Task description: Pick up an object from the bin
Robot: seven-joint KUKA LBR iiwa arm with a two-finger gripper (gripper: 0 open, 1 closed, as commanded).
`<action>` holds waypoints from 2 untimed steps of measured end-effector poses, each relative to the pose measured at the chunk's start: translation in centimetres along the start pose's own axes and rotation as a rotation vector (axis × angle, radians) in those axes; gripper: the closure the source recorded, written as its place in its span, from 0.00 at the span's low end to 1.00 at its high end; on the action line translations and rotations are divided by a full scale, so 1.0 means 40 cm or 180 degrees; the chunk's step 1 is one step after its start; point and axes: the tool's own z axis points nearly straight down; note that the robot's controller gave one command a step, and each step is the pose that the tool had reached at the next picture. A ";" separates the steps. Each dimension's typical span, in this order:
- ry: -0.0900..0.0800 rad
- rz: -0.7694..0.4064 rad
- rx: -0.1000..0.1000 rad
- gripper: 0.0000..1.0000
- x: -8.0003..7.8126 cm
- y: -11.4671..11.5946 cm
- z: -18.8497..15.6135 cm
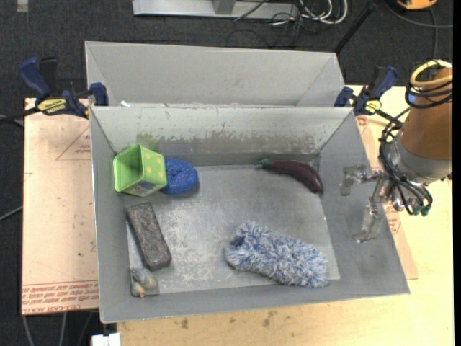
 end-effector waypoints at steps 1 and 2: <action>-0.0025 -0.0011 0.0005 0.00 -0.004 0.002 -0.011; -0.0043 0.0022 0.0009 0.00 0.019 0.080 0.119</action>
Offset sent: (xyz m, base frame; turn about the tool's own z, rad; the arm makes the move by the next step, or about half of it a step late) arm -0.0254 0.0814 -0.1312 0.0198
